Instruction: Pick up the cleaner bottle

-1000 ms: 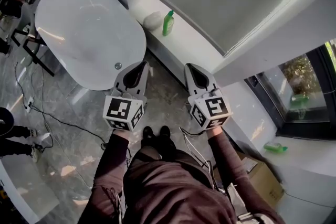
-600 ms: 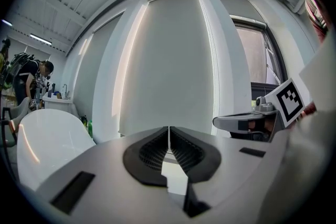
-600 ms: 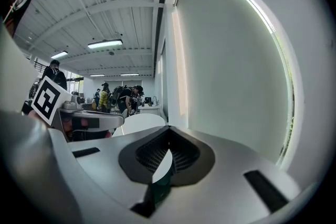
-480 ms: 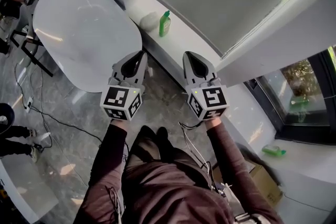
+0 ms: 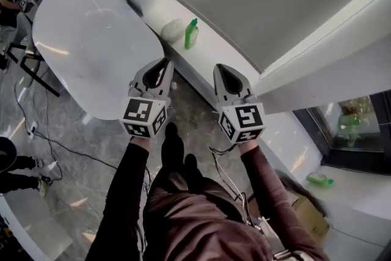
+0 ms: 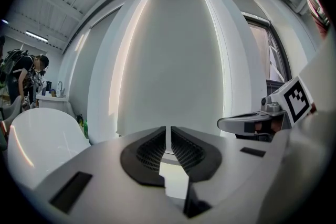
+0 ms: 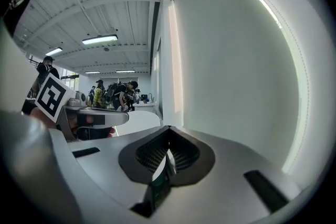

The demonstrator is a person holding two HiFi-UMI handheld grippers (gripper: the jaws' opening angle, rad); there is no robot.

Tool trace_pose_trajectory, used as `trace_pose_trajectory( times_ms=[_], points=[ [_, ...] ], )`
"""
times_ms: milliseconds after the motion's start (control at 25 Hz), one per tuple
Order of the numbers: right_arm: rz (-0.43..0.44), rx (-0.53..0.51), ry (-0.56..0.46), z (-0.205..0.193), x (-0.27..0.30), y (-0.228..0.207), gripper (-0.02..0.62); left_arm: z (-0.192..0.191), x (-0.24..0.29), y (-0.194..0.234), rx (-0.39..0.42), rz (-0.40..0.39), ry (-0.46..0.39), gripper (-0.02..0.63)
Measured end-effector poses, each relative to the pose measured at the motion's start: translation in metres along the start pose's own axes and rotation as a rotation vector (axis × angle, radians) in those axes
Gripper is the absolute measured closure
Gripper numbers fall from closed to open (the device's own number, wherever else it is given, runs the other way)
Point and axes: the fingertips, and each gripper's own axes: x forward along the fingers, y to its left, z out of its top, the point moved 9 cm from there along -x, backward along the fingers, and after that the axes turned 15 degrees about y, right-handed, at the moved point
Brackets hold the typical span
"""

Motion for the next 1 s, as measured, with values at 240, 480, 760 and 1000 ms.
trace_pose_trajectory(
  times_ms=[240, 480, 760, 1000],
  points=[
    [-0.024, 0.023, 0.023, 0.016, 0.046, -0.006, 0.595, 0.010, 0.039, 0.037, 0.009, -0.039, 0.026, 0.584],
    [-0.060, 0.045, 0.039, 0.031, 0.083, -0.010, 0.594, 0.017, 0.074, 0.069, 0.023, -0.084, 0.056, 0.552],
    [-0.108, 0.076, 0.068, 0.031, 0.109, -0.023, 0.595, 0.014, 0.110, 0.087, 0.036, -0.125, 0.102, 0.522],
    [-0.128, 0.088, 0.092, 0.026, 0.131, -0.030, 0.594, 0.000, 0.139, 0.099, 0.039, -0.147, 0.152, 0.481]
  ],
)
